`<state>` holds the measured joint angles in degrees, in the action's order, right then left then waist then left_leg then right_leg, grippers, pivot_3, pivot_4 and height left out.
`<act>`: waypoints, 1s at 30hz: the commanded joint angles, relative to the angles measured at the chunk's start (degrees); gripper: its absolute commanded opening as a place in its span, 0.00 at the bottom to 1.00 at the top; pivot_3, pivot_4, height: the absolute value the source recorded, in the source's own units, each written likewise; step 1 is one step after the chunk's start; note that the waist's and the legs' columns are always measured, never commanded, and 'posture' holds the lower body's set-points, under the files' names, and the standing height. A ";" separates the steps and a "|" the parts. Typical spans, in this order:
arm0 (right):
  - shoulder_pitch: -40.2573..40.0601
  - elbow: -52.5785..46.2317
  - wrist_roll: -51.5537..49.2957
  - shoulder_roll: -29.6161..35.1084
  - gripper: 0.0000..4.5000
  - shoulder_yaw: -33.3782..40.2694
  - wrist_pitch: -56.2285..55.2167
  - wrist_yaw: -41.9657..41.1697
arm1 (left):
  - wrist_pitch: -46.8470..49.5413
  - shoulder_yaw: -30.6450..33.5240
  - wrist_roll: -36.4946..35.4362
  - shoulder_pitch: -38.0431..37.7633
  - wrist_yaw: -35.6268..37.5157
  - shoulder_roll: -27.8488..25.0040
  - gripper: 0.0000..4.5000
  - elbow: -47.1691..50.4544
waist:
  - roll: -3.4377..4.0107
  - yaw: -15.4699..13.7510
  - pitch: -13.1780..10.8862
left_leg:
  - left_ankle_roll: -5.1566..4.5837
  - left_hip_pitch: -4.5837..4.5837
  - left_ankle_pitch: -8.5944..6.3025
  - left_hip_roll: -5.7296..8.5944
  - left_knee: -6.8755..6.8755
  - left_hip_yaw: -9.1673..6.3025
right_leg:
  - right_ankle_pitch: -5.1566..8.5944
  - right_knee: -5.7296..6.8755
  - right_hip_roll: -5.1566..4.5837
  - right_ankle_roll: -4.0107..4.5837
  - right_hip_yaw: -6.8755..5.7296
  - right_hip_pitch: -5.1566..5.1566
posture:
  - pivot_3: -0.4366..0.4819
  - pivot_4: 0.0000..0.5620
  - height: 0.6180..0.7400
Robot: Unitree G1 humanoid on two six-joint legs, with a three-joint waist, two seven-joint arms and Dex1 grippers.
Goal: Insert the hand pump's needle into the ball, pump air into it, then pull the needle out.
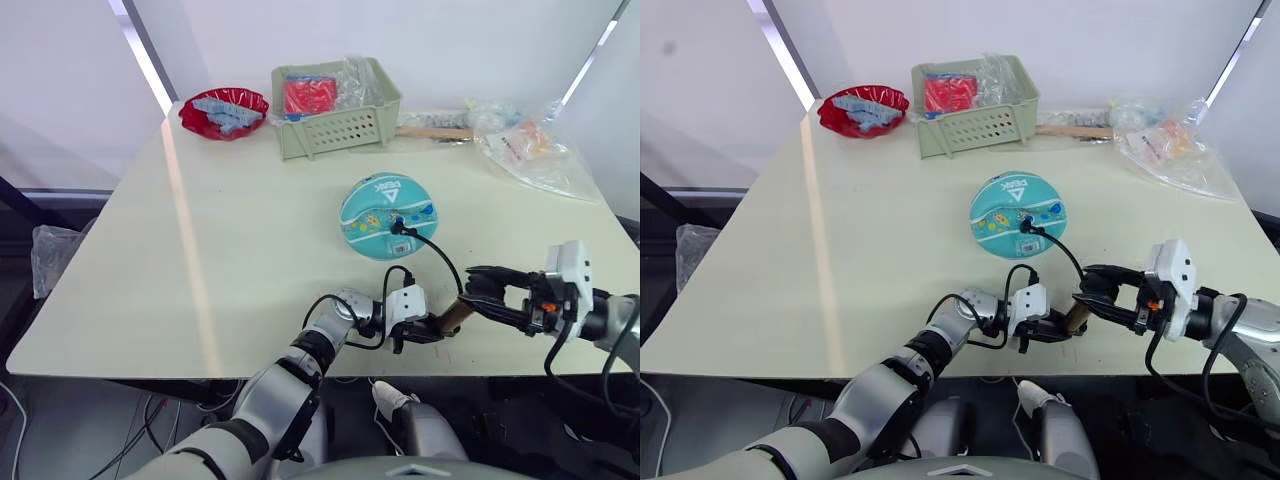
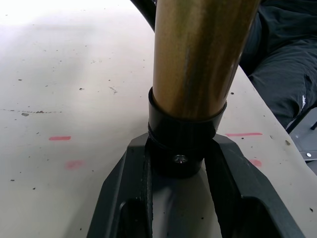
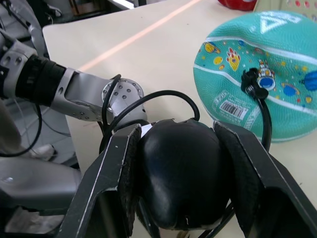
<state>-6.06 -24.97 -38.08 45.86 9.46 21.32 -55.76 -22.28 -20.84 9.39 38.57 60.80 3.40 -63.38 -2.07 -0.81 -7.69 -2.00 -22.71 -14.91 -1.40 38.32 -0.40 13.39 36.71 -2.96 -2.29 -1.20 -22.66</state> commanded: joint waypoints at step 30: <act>19.77 1.34 -30.65 20.50 0.41 28.15 26.15 -0.08 | 2.97 -2.46 3.65 -1.16 -0.17 -1.23 0.23 -4.65 | 0.85 -0.14 -0.93 | 0.00 -0.19 0.00 0.14 0.06 0.08 | -0.05 -0.05 -0.23 -0.05 0.02 -0.05 | 0.48 0.27 0.98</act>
<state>11.18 -24.15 -66.63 65.10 32.65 47.92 -56.80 -22.30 -20.91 9.38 39.74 60.91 4.13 -63.47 -1.22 -0.95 -8.62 -2.01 -22.90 -14.91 -1.27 38.38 -0.33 13.35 36.66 -3.19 -2.33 -1.19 -22.71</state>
